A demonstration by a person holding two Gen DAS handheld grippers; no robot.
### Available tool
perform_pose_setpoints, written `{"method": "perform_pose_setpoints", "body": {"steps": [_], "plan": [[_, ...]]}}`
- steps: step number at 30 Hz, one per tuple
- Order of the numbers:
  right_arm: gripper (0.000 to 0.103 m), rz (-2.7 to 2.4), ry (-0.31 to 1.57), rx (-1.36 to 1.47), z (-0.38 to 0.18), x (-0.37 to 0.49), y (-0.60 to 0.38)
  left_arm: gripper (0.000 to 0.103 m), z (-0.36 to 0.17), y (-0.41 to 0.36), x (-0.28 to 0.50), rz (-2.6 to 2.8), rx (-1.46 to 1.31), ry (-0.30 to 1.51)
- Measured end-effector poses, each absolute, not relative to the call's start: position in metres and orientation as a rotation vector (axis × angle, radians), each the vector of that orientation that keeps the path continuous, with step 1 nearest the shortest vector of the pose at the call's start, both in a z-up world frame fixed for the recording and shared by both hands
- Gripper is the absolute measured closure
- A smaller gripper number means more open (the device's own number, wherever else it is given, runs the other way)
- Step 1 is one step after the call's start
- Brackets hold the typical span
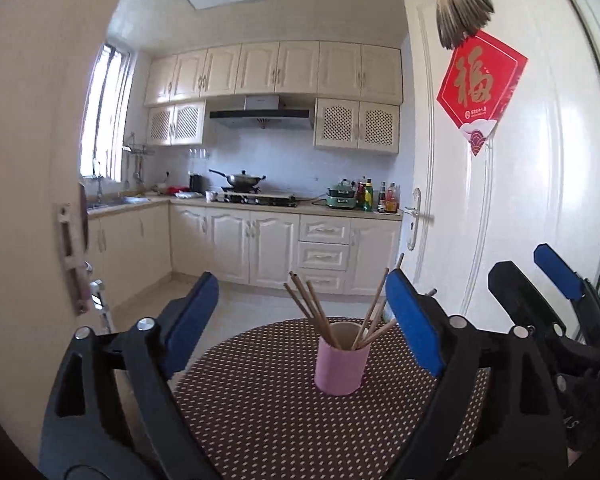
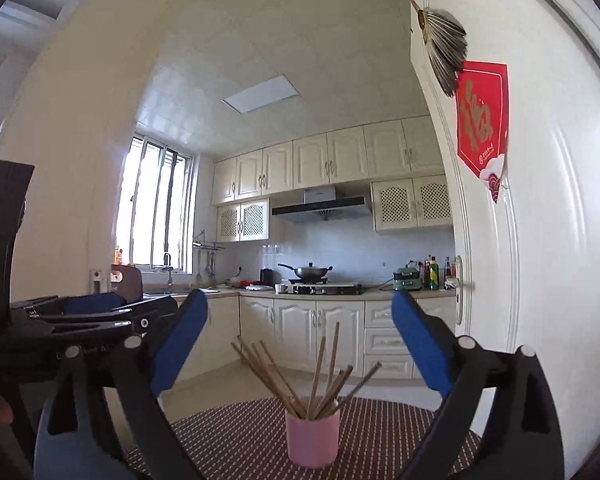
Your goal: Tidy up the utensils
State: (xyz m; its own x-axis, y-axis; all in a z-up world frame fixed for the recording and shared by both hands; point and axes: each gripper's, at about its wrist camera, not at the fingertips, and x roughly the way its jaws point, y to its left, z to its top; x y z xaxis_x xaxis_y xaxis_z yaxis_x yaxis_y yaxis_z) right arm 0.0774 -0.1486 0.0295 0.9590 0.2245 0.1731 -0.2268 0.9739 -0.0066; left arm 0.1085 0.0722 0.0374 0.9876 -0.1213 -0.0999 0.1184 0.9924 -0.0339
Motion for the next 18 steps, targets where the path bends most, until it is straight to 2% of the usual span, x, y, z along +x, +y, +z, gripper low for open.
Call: {"method": "perform_pose_setpoints", "body": {"steps": [7,18], "plan": [[0.008,0.198,-0.117,0.006,0.033,0.043,-0.145,0.009,0.039,0.079,0.067,-0.081,-0.001,0.096],[0.008,0.136,-0.001,-0.019,0.036,0.002,-0.139,0.008,0.036,0.085,0.018,-0.065,0.006,0.108]]}}
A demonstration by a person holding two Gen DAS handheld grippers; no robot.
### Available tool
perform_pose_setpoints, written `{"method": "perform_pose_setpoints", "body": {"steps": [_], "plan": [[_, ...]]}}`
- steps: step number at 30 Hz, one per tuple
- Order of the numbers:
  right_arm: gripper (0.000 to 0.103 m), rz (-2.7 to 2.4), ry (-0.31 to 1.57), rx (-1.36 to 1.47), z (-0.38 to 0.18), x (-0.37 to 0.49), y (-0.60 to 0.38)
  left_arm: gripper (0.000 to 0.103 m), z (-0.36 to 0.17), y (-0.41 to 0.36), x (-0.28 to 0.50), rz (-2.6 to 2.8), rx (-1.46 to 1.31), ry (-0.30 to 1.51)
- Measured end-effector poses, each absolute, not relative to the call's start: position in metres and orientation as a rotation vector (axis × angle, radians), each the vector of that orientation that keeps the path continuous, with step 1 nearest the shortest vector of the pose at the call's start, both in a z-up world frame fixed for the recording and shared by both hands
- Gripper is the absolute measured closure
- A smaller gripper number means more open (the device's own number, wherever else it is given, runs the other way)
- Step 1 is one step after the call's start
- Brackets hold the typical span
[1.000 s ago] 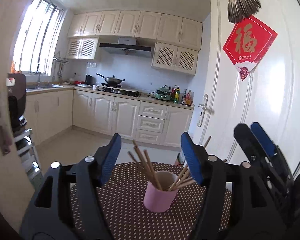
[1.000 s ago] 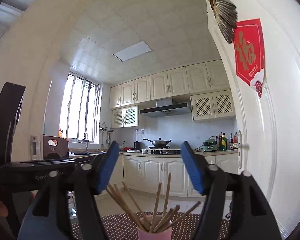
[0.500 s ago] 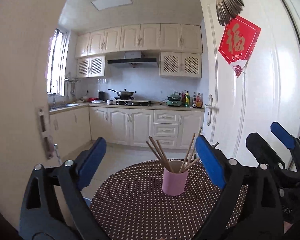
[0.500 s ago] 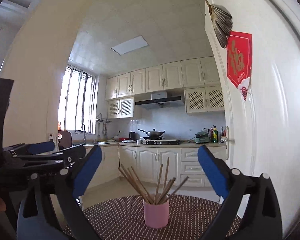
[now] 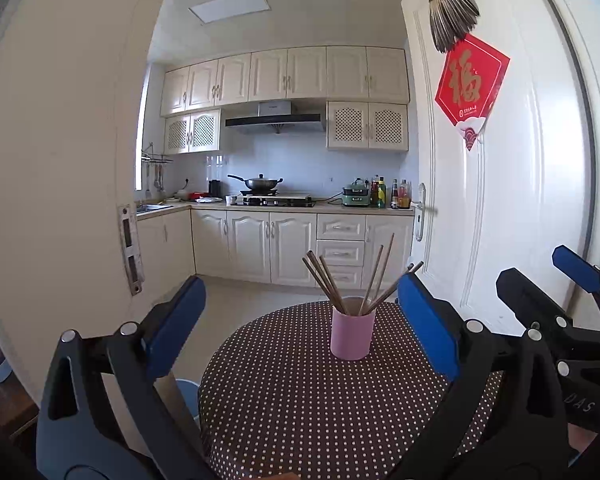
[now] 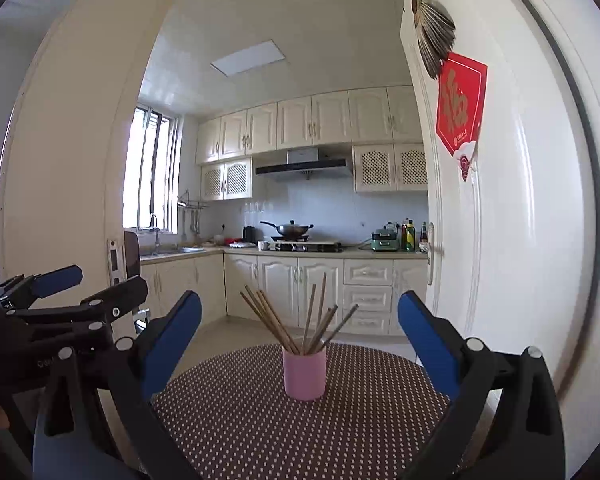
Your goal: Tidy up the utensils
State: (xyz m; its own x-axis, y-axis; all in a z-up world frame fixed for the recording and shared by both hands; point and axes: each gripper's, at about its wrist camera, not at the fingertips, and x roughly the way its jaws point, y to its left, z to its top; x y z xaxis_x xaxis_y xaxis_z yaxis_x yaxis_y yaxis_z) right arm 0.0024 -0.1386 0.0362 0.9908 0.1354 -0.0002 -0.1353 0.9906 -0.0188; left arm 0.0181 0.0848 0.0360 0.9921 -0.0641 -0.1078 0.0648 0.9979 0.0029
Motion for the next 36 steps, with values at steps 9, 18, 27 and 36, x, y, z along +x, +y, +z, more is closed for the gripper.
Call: {"method": "perform_pose_setpoints", "body": {"steps": [9,18,27,36], "plan": [[0.008,0.14,0.053,-0.039,0.038,-0.015,-0.134,0.008,0.041,0.085,-0.002,-0.058,0.02,0.109],[0.008,0.142,0.061,-0.027,0.039,-0.01,-0.137,0.008,0.043,0.082,-0.004,-0.038,0.042,0.116],[0.008,0.142,0.066,-0.041,0.042,-0.006,-0.136,0.008,0.044,0.082,0.004,-0.046,0.034,0.117],[0.008,0.148,0.067,-0.047,0.042,0.001,-0.132,0.008,0.043,0.086,0.009,-0.039,0.033,0.116]]}}
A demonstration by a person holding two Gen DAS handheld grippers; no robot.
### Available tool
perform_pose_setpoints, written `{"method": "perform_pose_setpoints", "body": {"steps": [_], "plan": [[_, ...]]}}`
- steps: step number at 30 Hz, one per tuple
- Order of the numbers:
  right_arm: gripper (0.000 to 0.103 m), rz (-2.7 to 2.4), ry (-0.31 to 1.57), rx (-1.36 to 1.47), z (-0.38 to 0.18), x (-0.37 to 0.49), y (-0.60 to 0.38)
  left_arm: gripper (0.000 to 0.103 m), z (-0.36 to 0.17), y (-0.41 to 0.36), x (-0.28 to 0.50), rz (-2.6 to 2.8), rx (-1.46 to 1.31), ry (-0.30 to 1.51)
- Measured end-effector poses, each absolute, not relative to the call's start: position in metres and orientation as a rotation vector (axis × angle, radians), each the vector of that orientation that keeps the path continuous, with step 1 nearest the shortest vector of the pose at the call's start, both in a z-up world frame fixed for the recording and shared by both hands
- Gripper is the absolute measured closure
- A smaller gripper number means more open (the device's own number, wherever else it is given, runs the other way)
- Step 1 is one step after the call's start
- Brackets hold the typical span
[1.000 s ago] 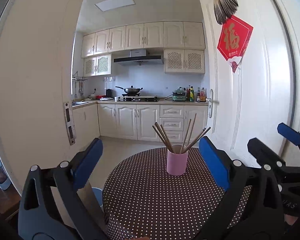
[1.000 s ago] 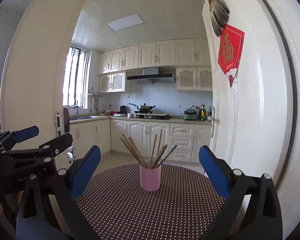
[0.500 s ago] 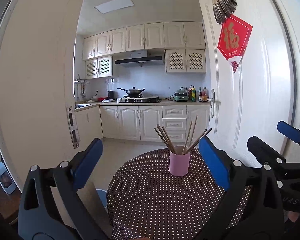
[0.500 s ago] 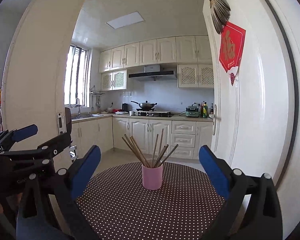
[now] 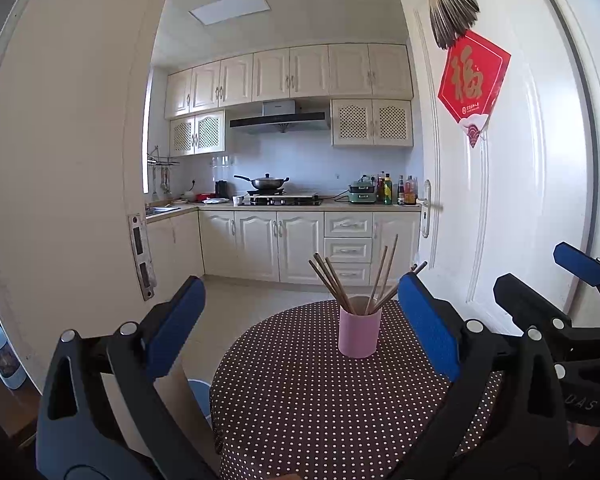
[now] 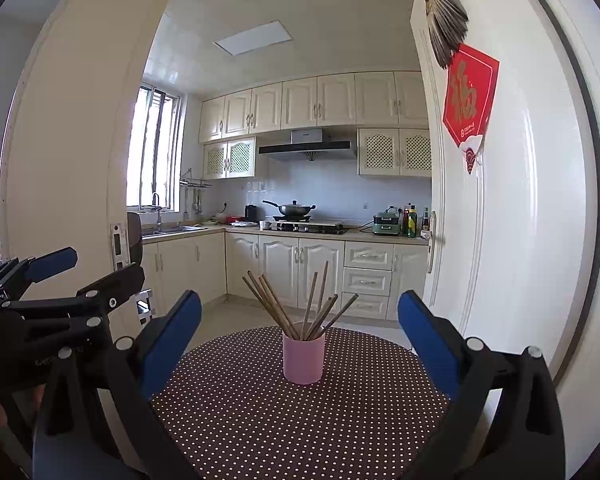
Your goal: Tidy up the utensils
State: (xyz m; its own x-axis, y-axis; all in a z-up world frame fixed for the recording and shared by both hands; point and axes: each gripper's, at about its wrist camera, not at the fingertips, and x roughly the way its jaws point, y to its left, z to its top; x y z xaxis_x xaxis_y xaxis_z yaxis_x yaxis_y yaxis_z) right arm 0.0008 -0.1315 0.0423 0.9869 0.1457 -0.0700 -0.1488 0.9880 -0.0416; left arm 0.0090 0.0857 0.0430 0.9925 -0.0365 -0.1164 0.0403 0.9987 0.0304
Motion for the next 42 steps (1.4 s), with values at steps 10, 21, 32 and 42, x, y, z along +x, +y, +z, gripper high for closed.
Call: {"method": "perform_pose_setpoints", "body": {"steps": [10,21,32,42], "plan": [[0.008,0.141,0.068,-0.055,0.043,0.006,-0.13,0.008,0.045,0.085,0.017,-0.036,0.037,0.115],[0.008,0.15,0.081,-0.045,0.043,0.011,-0.13,0.008,0.046,0.085,0.024,-0.035,0.039,0.128],[0.008,0.151,0.086,-0.041,0.044,0.013,-0.13,0.008,0.044,0.086,0.026,-0.036,0.032,0.132],[0.008,0.154,0.083,-0.035,0.045,0.014,-0.13,0.008,0.045,0.087,0.026,-0.032,0.034,0.131]]}}
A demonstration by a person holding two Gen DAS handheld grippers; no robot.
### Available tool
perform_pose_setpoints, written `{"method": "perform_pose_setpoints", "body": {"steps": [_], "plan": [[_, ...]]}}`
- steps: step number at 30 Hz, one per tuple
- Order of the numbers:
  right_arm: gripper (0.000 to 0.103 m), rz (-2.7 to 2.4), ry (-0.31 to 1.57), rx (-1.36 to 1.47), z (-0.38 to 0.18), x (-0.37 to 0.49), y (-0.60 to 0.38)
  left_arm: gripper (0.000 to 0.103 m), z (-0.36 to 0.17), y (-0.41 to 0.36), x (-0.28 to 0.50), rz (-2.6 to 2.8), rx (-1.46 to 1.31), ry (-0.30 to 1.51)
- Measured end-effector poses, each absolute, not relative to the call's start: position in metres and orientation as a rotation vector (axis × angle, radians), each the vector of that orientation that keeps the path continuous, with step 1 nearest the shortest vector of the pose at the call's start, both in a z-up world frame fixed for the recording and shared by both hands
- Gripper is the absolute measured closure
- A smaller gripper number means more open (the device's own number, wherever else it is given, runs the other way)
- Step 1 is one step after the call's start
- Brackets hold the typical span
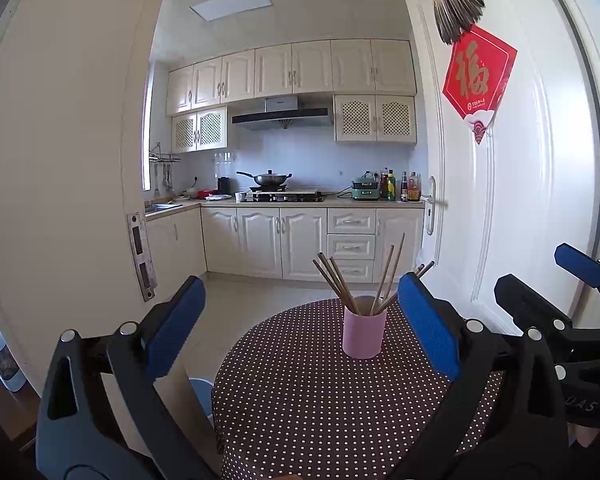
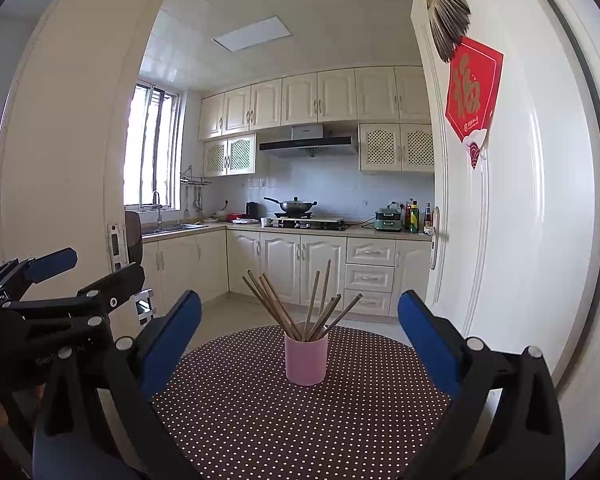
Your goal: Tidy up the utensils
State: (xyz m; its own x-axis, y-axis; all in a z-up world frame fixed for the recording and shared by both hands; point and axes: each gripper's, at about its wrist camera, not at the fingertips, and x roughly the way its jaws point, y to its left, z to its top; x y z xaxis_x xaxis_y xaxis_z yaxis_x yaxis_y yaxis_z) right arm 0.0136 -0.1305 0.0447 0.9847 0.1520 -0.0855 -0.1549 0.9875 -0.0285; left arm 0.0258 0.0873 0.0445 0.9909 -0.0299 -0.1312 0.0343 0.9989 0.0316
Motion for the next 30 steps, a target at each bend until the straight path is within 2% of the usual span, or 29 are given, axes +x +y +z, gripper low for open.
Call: {"method": "perform_pose_setpoints", "body": {"steps": [30], "plan": [[0.008,0.158,0.088,-0.023,0.0426,0.0104,-0.1367,0.008,0.0456,0.0836,0.0184,-0.018,0.046,0.113]]}}
